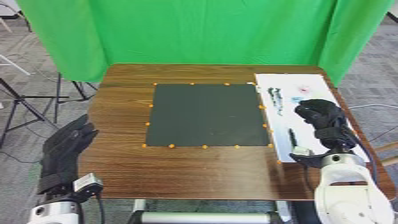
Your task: Arrange flowers
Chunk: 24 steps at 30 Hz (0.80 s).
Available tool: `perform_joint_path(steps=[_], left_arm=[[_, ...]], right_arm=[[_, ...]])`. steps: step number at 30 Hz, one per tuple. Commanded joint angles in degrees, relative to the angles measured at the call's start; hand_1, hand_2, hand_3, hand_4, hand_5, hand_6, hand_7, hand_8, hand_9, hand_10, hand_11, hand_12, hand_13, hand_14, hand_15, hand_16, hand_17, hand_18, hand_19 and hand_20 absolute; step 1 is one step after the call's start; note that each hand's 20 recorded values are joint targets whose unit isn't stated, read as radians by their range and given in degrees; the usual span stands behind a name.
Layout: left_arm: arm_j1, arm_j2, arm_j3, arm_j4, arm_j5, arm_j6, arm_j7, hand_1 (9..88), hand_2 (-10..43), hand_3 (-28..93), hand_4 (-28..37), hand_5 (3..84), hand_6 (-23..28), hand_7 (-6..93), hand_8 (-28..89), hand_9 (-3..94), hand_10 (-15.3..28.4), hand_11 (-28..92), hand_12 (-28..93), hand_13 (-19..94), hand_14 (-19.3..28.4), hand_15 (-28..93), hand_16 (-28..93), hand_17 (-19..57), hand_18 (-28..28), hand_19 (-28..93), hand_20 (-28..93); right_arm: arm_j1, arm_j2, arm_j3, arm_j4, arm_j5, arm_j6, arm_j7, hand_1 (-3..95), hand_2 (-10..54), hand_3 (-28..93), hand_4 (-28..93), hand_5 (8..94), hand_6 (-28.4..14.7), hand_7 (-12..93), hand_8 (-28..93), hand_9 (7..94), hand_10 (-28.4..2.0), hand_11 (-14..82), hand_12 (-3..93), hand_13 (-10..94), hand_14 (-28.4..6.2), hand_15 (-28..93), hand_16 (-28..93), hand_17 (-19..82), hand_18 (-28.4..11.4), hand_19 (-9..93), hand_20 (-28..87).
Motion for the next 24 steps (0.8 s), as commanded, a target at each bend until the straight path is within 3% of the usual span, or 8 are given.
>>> perform_joint_path(steps=[1, 4, 6, 16, 21, 24], left_arm=[[0.43, 0.03, -0.05, -0.10, -0.07, -0.37, -0.08, 25.2, 5.5, 82, -21.7, 41.1, 10.1, 14.8, -11, 35.6, 20.2, 35, 6, 22, 26.1, 61, -17, -9.0, 21.0, 59, 1], [0.28, 0.29, 0.08, -0.01, -0.37, -0.28, 0.27, 25.1, 5.6, 82, -21.7, 41.1, 10.1, 14.9, -11, 35.7, 20.3, 35, 6, 22, 26.2, 61, -17, -9.0, 21.0, 59, 1], [0.49, -0.37, -0.23, -0.06, 0.37, -0.69, -0.47, 25.1, 5.6, 82, -21.7, 41.1, 10.1, 14.8, -11, 35.7, 20.3, 36, 6, 22, 26.2, 61, -17, -9.0, 21.1, 59, 1], [0.54, -0.94, -0.42, -0.10, 0.92, -0.88, -0.83, 25.2, 5.6, 82, -21.7, 41.1, 10.1, 15.0, -11, 35.9, 20.3, 36, 6, 23, 26.3, 62, -17, -9.1, 21.1, 59, 1], [0.46, -0.28, -0.01, -0.09, 0.29, -0.55, -0.29, 25.1, 5.6, 82, -21.7, 41.1, 10.2, 14.9, -11, 35.9, 20.3, 36, 6, 23, 26.3, 62, -17, -9.1, 21.1, 59, 1], [0.53, -0.60, -0.19, -0.13, 0.67, -0.74, -0.66, 25.1, 5.6, 82, -21.7, 41.2, 10.2, 14.9, -11, 35.9, 20.3, 36, 6, 23, 26.3, 62, -17, -9.1, 21.1, 59, 1]], right_arm=[[-0.03, 0.84, 0.18, -0.04, -0.26, 1.57, 0.01, 19.2, 11.7, 83, -24, 51.5, -9.3, 20, -13, 49.5, -21.4, 21.5, 13.9, 42, -19.8, 49, 5, 16, -22.5, 72, -2], [0.25, 1.05, -0.21, -0.02, -0.27, 1.71, 0.07, 19.2, 11.7, 83, -24, 51.5, -9.3, 20, -13, 49.5, -21.4, 21.5, 13.9, 43, -19.8, 50, 5, 16, -22.5, 72, -2], [-0.02, 0.56, 0.19, -0.06, -0.35, 1.04, 0.01, 19.2, 11.8, 84, -24, 51.5, -9.2, 20, -13, 49.6, -21.4, 21.6, 13.9, 43, -19.8, 50, 5, 16, -22.5, 72, -2], [0.51, 0.64, -0.21, -0.04, -0.40, 1.39, 0.24, 19.3, 11.9, 84, -24, 51.6, -9.2, 20, -13, 49.7, -21.5, 22.0, 13.9, 43, -19.7, 50, 5, 16, -22.6, 73, -2], [0.48, 1.30, -0.46, -0.21, -1.67, 1.69, 1.55, 19.3, 12.0, 84, -24, 51.7, -9.2, 20, -13, 49.8, -21.5, 21.9, 13.8, 43, -19.7, 51, 5, 16, -22.6, 73, -2], [0.67, 1.43, -0.30, -0.74, -5.99, 1.05, 6.12, 19.7, 12.1, 83, -24, 52.8, -9.3, 20, -13, 53.1, -21.4, 29.5, 15.9, 46, -19.0, 59, 7, 18, -23.2, 77, 0]])
